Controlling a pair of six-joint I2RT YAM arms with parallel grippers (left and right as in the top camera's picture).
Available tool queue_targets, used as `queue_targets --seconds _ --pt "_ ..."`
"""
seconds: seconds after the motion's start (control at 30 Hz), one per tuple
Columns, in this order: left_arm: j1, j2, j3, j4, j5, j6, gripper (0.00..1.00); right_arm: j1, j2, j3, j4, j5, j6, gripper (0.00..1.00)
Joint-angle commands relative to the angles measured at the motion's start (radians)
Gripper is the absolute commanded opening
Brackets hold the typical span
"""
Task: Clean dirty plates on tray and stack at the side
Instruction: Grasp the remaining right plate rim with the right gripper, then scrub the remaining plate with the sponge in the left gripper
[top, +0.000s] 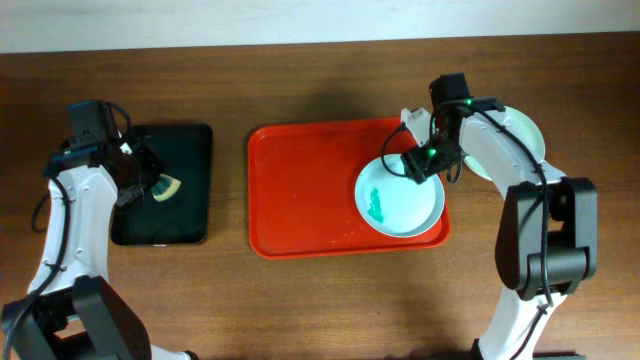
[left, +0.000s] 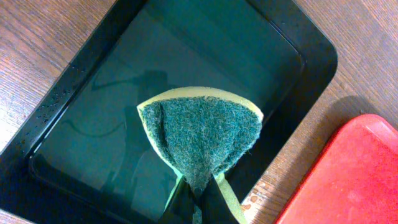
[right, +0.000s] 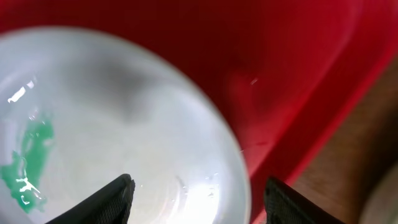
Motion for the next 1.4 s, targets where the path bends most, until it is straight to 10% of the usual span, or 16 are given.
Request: queue_targets --seconds 0.0,0.4,0.73,0.9,1.0,1.37 --pt "-0.004 0.01 -0.003 0.003 0.011 -0.006 0.0 -0.002 0.014 -0.037 -0.003 0.011 0.01 0.67" --pt "-0.019 0.01 -0.003 0.015 0.135 0.048 0.0 -0.001 0.015 -0.095 -0.135 0.0 0.288 0.52" --pt "-0.295 0.01 -0.003 0.044 0.157 0.097 0.0 0.001 0.015 -0.095 -0.277 -0.082 0.42 0.47" --pt "-0.418 0.01 -0.003 0.044 0.157 0.097 0.0 0.001 0.016 -0.11 -0.23 -0.077 0.549 0.42" --pt "-0.472 0.01 -0.003 0.044 0.158 0.096 0.0 0.001 0.016 -0.143 -0.147 -0.067 0.622 0.15" --pt "-0.717 0.155 -0.003 0.157 0.169 0.098 0.0 0.132 0.016 -0.143 0.138 -0.109 0.635 0.04"
